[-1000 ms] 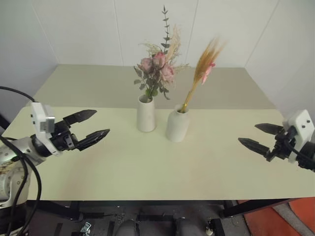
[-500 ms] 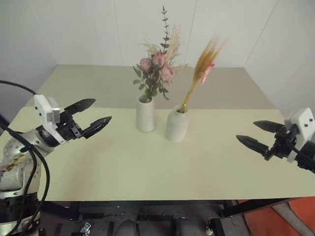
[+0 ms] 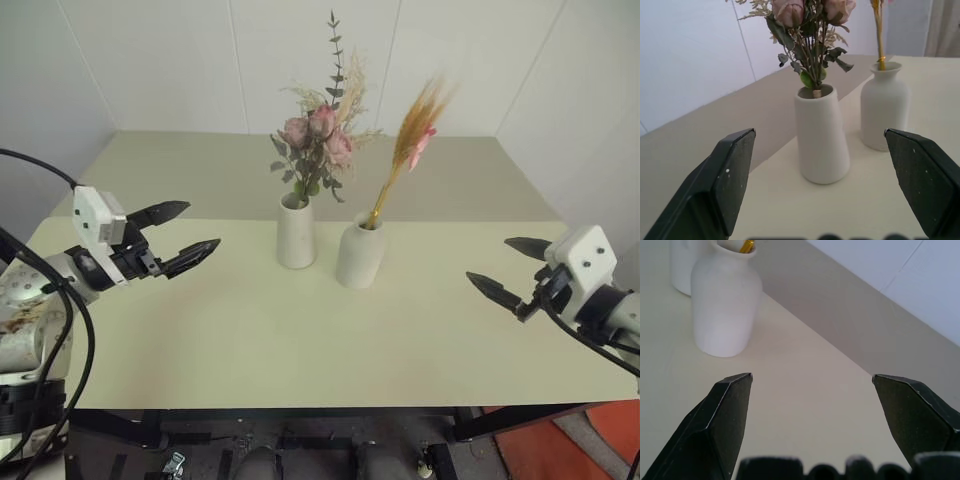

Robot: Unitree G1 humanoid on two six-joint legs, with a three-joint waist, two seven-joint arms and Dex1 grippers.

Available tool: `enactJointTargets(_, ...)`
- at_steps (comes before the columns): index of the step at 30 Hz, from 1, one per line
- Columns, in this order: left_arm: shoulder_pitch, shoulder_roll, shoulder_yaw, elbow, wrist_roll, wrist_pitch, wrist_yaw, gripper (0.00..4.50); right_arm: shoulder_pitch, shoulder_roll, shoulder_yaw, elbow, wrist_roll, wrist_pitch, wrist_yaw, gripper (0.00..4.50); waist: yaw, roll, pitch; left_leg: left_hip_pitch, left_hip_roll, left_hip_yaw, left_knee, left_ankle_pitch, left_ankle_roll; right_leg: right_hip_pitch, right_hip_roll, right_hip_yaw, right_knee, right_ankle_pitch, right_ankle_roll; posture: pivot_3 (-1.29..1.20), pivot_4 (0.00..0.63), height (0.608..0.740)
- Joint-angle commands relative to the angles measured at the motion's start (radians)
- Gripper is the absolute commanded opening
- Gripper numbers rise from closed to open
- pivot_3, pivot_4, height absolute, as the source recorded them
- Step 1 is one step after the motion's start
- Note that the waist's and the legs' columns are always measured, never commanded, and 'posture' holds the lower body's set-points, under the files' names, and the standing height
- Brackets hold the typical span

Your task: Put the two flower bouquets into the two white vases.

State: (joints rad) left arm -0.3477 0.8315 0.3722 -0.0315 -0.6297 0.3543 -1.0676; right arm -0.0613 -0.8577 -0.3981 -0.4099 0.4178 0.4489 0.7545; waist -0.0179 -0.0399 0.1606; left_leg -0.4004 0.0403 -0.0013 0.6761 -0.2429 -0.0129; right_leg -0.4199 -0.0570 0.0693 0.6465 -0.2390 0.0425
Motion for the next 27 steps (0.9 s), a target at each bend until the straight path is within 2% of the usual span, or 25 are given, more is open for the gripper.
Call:
enactJointTargets(1, 0.002, 0.069, 0.073, 0.023, -0.041, 0.015, -0.066, 4.48, -0.007, -0.018, -0.012, -0.090, 0.066, 0.051, 0.019, 4.50, -0.001, 0.000, 0.000, 0.000, 0.000, 0.000, 0.000, 0.000, 0.000, 0.000, 0.000, 0.000, 0.000, 0.000, 0.000, 0.00, 0.150, 0.740)
enactJointTargets(5, 0.008, 0.104, 0.079, 0.028, -0.039, 0.022, -0.090, 4.48, 0.029, -0.038, -0.005, -0.132, 0.116, 0.083, 0.086, 4.50, 0.001, 0.000, 0.000, 0.000, 0.000, 0.000, 0.000, 0.000, 0.000, 0.000, 0.000, 0.000, 0.000, 0.000, 0.000, 0.00, 0.150, 0.740)
enactJointTargets(10, 0.019, 0.133, 0.065, 0.037, -0.028, 0.021, -0.141, 4.48, 0.031, -0.043, 0.073, -0.068, 0.033, 0.030, 0.100, 4.50, 0.004, 0.000, 0.000, 0.001, 0.000, 0.000, 0.000, 0.000, 0.000, 0.001, 0.000, 0.000, 0.000, 0.000, 0.000, 0.00, 0.150, 0.740)
enactJointTargets(18, 0.021, 0.089, 0.070, -0.019, -0.066, 0.061, -0.083, 4.48, -0.027, -0.029, 0.109, 0.032, 0.010, -0.011, 0.127, 4.50, 0.003, 0.000, 0.000, 0.000, 0.000, 0.000, 0.000, 0.000, 0.000, 0.000, 0.000, 0.000, 0.000, 0.000, 0.000, 0.00, 0.150, 0.740)
enactJointTargets(21, 0.032, 0.084, 0.070, -0.065, -0.117, 0.128, -0.082, 4.48, -0.023, -0.025, 0.083, 0.002, 0.127, 0.107, 0.148, 4.50, 0.003, 0.000, 0.000, 0.000, 0.000, 0.000, 0.000, 0.000, 0.000, 0.000, 0.000, 0.000, 0.000, 0.000, 0.000, 0.00, 0.150, 0.740)
enactJointTargets(24, 0.061, 0.076, 0.091, -0.109, -0.146, 0.136, -0.087, 4.48, 0.027, -0.095, 0.105, -0.038, 0.124, 0.140, 0.211, 4.50, 0.003, 0.000, 0.000, 0.000, 0.000, 0.000, 0.000, 0.000, 0.000, 0.000, 0.000, 0.000, 0.000, 0.000, 0.000, 0.00, 0.150, 0.740)
enactJointTargets(27, 0.072, 0.069, 0.093, -0.097, -0.113, 0.095, -0.073, 4.48, 0.024, -0.105, 0.087, -0.061, 0.171, 0.172, 0.221, 4.50, 0.003, 0.000, 0.000, 0.000, 0.001, 0.000, 0.000, 0.000, 0.000, 0.000, 0.000, 0.000, 0.000, 0.000, 0.000, 0.00, 0.150, 0.740)
